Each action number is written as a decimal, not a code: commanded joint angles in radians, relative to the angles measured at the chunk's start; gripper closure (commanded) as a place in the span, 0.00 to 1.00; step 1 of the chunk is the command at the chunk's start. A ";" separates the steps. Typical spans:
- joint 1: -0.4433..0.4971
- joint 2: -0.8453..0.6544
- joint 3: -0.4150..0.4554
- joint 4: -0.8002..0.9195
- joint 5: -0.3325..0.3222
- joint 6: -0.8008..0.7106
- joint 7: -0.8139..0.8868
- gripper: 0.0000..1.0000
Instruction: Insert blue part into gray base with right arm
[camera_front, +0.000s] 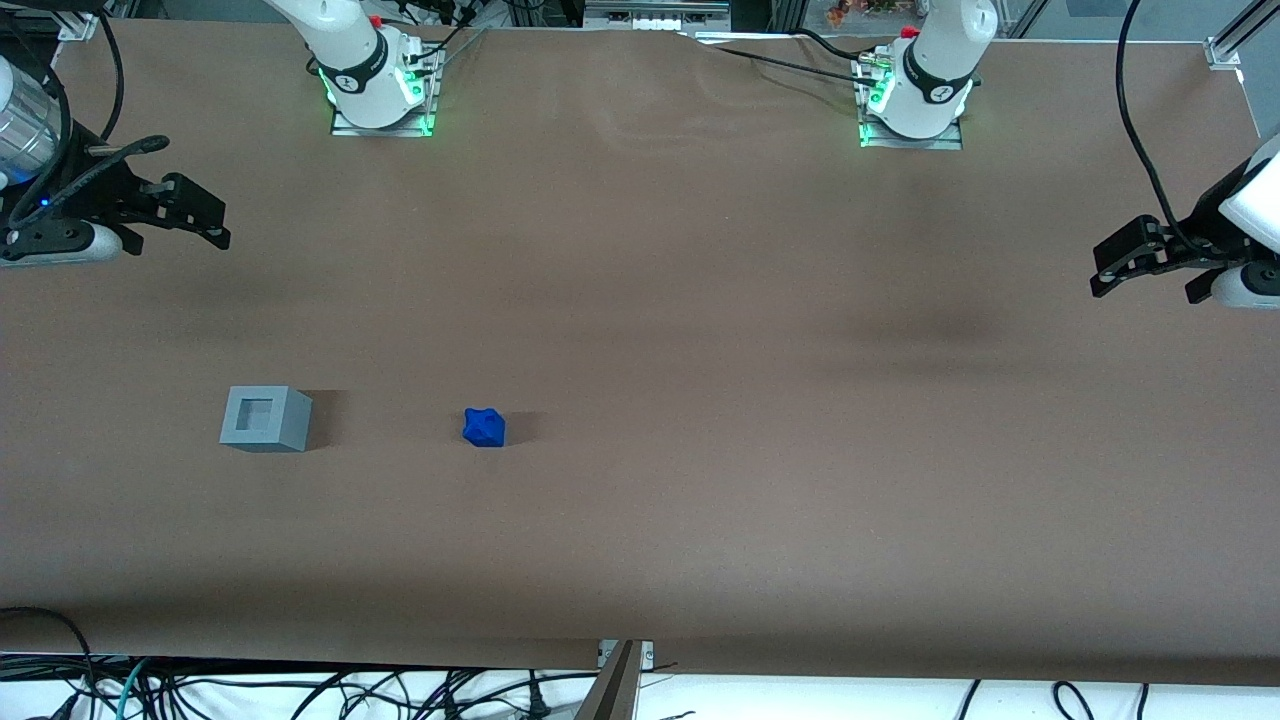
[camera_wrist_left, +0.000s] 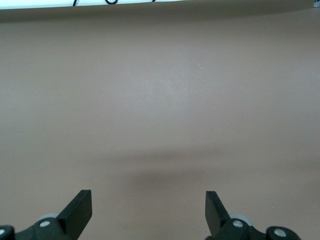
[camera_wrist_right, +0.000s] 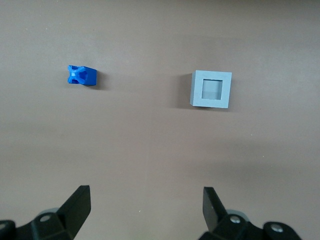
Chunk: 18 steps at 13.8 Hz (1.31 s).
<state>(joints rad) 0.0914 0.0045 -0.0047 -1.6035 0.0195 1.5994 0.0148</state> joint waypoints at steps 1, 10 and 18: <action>-0.010 -0.008 0.005 0.010 -0.001 -0.024 -0.010 0.01; -0.010 0.002 0.005 0.017 -0.006 -0.010 -0.021 0.01; -0.010 0.005 0.005 0.016 0.000 -0.010 -0.019 0.01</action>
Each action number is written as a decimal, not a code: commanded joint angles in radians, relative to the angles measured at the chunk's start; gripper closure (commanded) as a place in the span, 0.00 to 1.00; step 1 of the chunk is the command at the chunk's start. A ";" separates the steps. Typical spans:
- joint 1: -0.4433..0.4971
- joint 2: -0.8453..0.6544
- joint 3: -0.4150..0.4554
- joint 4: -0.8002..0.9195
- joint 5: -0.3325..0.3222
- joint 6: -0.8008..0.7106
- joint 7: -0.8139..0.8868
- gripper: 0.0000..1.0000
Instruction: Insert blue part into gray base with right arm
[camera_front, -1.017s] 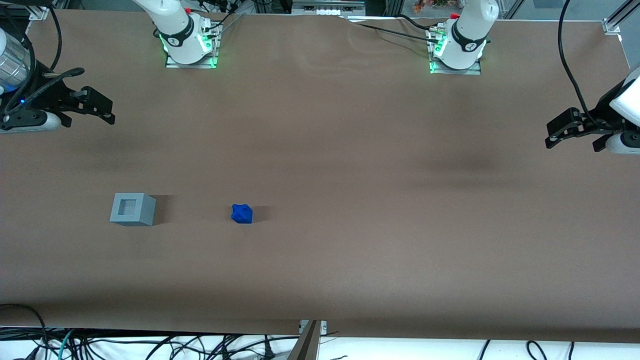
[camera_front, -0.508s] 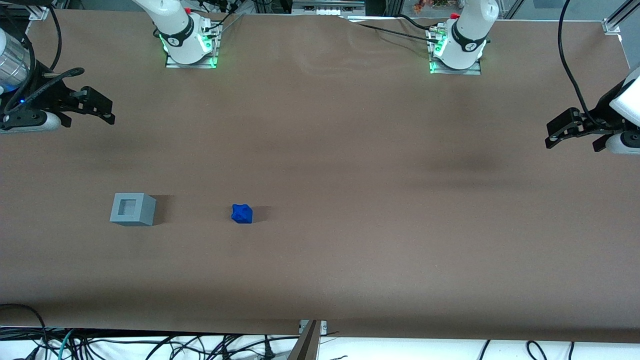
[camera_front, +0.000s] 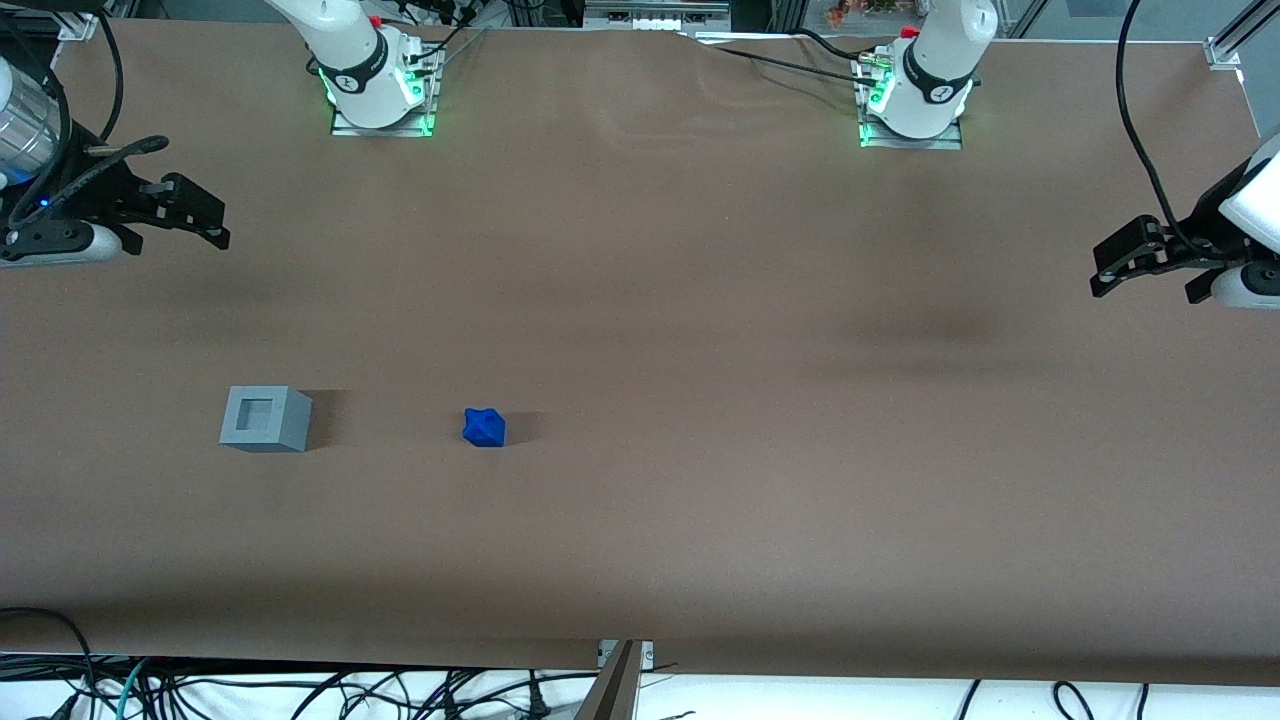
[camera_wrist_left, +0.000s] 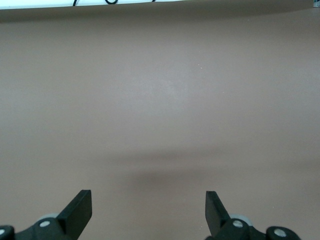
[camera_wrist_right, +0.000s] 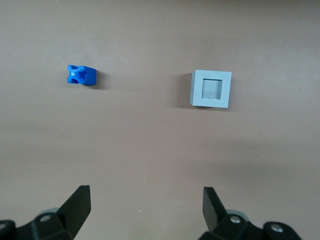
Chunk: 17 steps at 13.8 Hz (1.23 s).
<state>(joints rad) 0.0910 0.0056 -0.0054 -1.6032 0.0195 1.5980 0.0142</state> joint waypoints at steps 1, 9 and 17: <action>-0.010 0.005 0.007 0.015 0.000 -0.009 -0.019 0.01; -0.008 0.014 0.007 0.009 0.000 -0.021 -0.017 0.01; -0.008 0.008 0.004 0.000 -0.015 -0.023 -0.007 0.01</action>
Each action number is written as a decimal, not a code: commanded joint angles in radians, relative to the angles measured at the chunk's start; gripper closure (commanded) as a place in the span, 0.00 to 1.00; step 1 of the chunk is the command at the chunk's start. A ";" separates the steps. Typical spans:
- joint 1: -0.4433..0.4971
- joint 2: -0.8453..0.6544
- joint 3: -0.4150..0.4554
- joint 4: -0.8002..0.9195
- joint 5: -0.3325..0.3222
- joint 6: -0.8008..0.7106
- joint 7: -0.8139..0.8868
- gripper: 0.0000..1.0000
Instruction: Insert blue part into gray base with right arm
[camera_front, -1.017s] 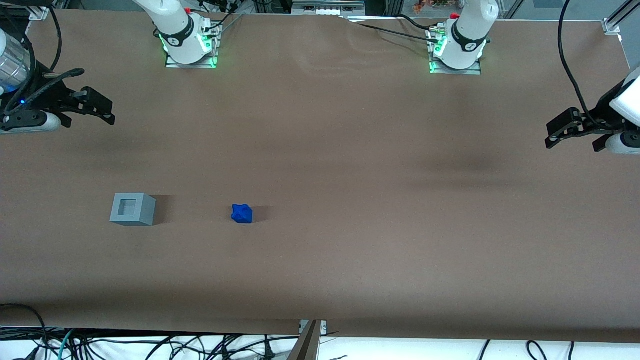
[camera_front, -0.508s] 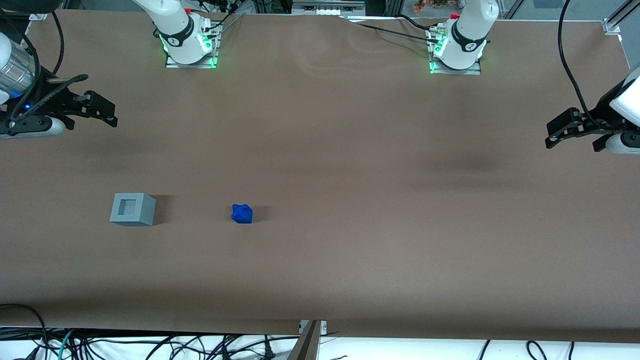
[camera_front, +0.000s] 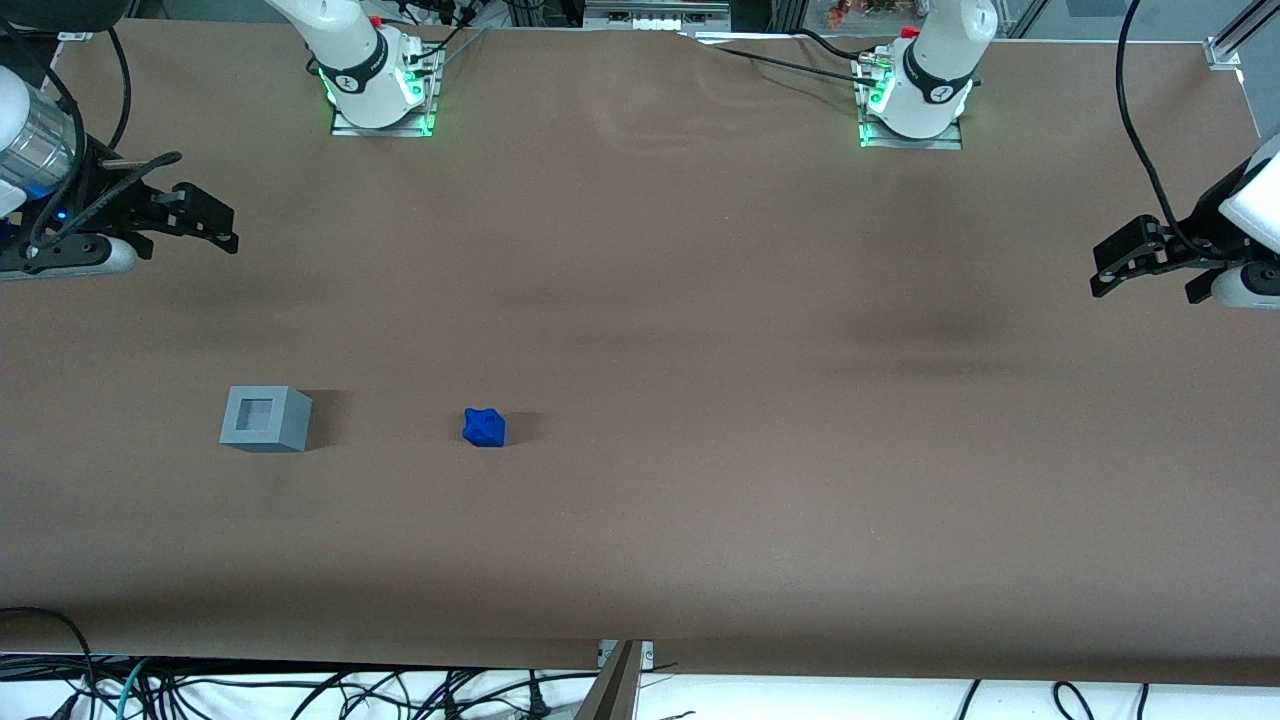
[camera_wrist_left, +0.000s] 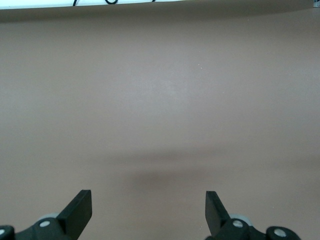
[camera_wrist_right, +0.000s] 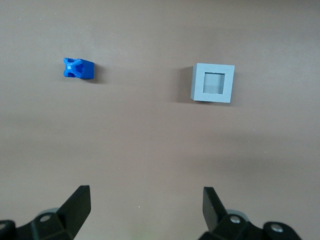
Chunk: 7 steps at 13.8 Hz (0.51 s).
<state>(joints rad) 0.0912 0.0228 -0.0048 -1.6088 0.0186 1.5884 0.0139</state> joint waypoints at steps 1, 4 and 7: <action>-0.008 -0.010 0.000 0.006 -0.012 -0.010 -0.005 0.01; -0.008 -0.018 0.000 0.004 -0.011 -0.005 -0.002 0.01; -0.008 -0.018 0.000 0.004 -0.008 -0.004 0.000 0.01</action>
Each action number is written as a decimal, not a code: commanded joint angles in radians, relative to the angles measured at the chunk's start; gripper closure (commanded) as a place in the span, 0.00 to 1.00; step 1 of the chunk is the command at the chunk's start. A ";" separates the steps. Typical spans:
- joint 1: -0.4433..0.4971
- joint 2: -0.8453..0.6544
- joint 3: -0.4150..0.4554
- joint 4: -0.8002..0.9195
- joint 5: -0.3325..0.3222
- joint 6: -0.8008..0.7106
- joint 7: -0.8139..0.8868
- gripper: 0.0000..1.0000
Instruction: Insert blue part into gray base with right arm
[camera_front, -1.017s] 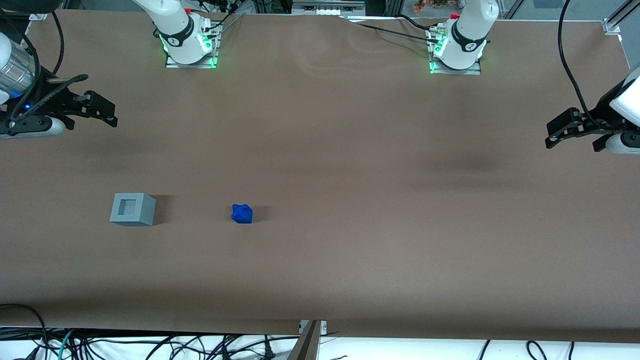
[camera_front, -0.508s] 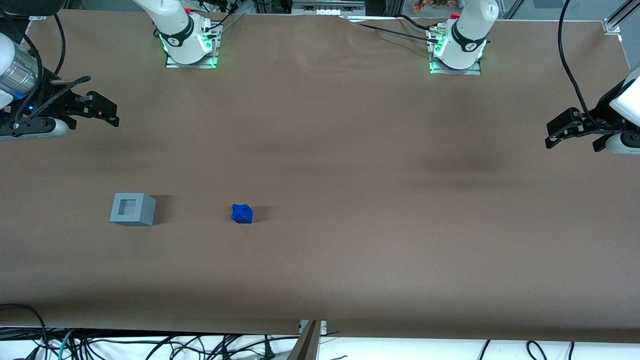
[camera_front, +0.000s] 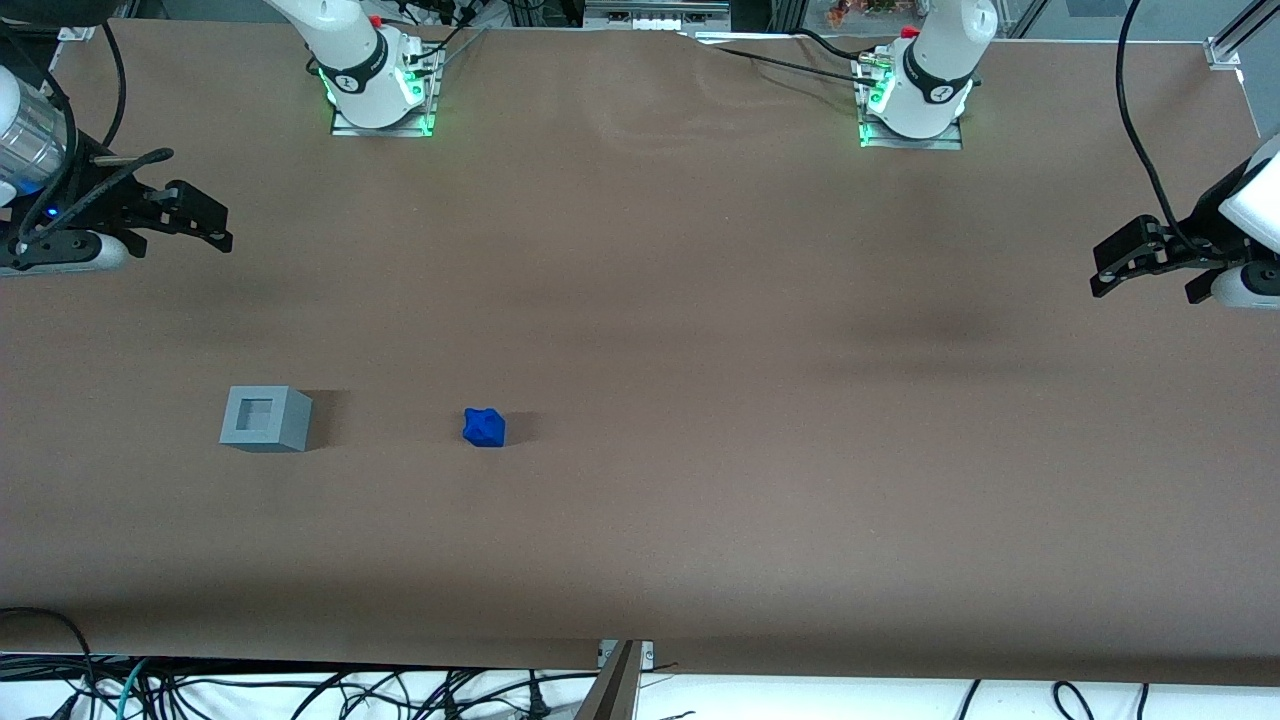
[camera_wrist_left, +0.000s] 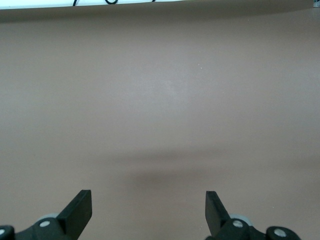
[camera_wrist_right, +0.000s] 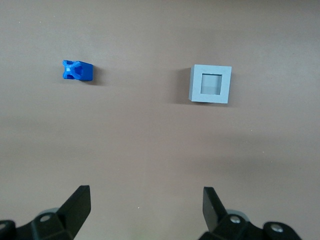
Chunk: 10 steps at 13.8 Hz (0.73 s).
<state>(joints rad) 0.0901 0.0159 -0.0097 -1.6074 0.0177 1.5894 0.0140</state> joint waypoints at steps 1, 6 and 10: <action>-0.007 -0.013 0.005 0.003 -0.005 -0.005 0.000 0.01; -0.007 -0.013 0.008 0.000 -0.004 -0.006 0.000 0.01; -0.001 0.004 0.036 -0.052 0.031 0.088 0.003 0.01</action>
<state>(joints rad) 0.0909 0.0188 -0.0033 -1.6146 0.0259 1.6087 0.0140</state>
